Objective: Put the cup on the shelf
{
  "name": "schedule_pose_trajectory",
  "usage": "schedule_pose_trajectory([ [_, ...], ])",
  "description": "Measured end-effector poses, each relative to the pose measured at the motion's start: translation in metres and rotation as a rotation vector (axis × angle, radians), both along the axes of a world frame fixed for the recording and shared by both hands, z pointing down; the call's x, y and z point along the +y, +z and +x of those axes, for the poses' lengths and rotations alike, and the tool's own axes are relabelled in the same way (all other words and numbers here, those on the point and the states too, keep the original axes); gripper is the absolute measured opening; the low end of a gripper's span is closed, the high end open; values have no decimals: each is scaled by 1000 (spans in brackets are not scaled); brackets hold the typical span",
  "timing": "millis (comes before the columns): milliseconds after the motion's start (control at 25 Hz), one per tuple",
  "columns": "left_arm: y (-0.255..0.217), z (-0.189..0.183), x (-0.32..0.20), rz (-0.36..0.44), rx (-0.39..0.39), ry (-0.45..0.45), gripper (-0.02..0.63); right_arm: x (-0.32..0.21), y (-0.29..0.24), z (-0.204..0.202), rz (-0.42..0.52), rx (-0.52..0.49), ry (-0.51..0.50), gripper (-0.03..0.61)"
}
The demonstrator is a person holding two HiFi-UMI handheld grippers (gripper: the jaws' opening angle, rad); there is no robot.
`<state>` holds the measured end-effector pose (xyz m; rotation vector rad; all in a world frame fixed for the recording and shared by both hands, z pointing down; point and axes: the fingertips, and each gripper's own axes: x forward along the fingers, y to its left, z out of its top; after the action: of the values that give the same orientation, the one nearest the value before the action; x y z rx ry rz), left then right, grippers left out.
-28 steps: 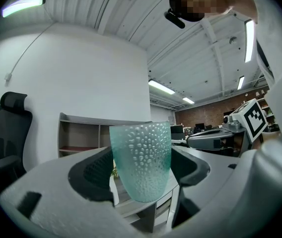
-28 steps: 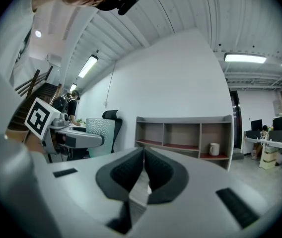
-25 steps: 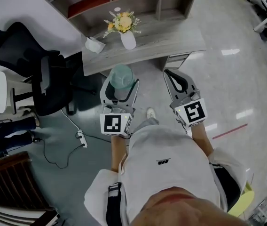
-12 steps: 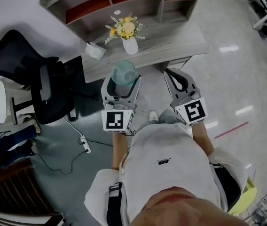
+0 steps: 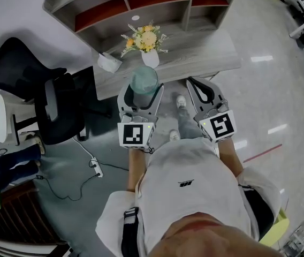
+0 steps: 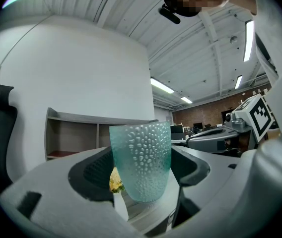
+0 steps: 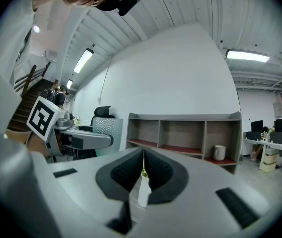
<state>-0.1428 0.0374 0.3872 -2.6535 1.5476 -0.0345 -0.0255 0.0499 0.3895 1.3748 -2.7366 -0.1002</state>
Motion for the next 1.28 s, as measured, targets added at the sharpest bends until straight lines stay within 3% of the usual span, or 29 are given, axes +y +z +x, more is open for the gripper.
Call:
schedule_pose_trajectory([
  [720,-6,23,-139,-2,-31,-38,373,-147,-6,15,-11,-19,-57,28],
  [1280,-10,46,-219,-4,-44,-89,373,-231,-13,33,-3,-12,-126,28],
])
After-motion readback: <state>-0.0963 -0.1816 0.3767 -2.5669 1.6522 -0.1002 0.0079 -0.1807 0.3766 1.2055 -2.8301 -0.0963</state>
